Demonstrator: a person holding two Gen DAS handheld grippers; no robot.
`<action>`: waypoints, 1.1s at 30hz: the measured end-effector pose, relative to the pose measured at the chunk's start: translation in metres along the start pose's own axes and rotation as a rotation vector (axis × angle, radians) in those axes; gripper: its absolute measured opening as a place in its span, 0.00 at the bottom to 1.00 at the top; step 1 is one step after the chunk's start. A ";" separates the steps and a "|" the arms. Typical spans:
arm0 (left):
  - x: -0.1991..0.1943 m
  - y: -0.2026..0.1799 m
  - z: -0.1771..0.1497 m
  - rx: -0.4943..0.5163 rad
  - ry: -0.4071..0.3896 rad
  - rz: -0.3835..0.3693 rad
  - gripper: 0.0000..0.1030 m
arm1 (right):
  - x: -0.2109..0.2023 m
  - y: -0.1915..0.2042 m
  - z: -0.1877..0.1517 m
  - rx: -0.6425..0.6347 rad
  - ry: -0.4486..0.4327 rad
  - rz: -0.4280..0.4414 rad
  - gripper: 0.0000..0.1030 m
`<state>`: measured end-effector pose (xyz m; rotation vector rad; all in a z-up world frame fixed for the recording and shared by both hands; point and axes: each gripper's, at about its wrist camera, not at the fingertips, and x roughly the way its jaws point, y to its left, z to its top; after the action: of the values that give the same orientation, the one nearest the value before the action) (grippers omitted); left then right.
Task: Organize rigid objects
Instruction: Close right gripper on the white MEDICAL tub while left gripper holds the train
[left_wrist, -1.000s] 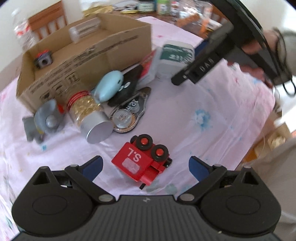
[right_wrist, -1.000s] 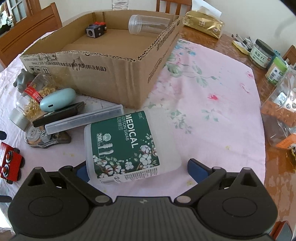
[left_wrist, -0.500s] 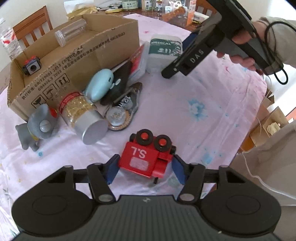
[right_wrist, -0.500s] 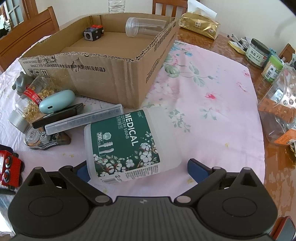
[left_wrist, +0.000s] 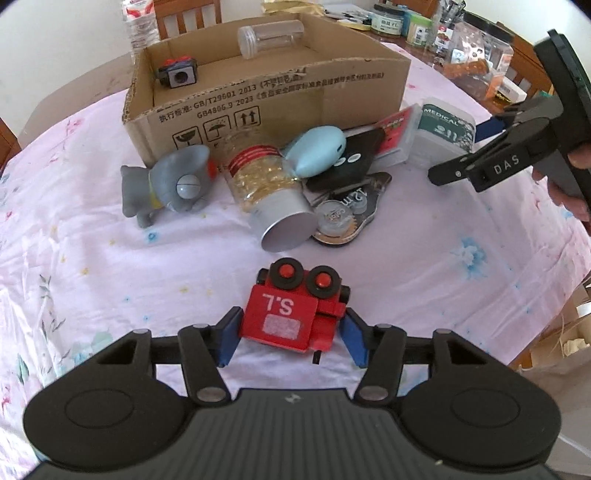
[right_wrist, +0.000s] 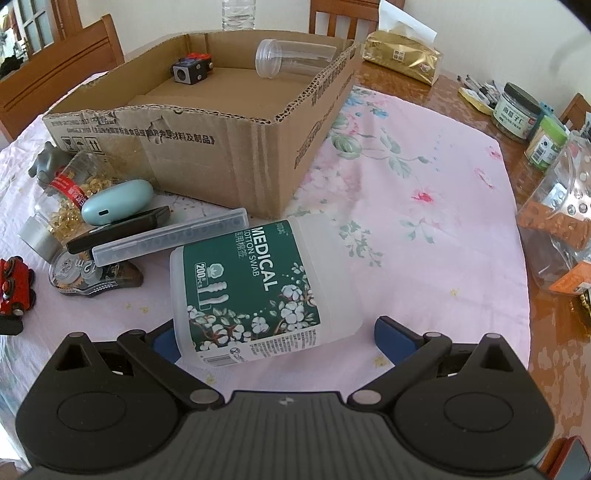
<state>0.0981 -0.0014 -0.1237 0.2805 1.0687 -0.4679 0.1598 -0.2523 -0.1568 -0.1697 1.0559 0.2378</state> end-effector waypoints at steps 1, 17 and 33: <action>0.001 -0.001 0.001 0.003 0.000 0.000 0.61 | 0.000 0.000 0.001 -0.005 0.001 0.003 1.00; 0.004 -0.004 0.002 0.092 -0.011 -0.002 0.68 | 0.002 0.017 0.029 -0.130 0.063 0.005 0.99; 0.002 -0.003 0.002 0.140 0.001 -0.025 0.52 | 0.001 0.018 0.033 -0.140 0.075 -0.008 0.86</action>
<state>0.0991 -0.0055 -0.1248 0.3915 1.0434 -0.5659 0.1832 -0.2265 -0.1421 -0.3105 1.1138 0.3001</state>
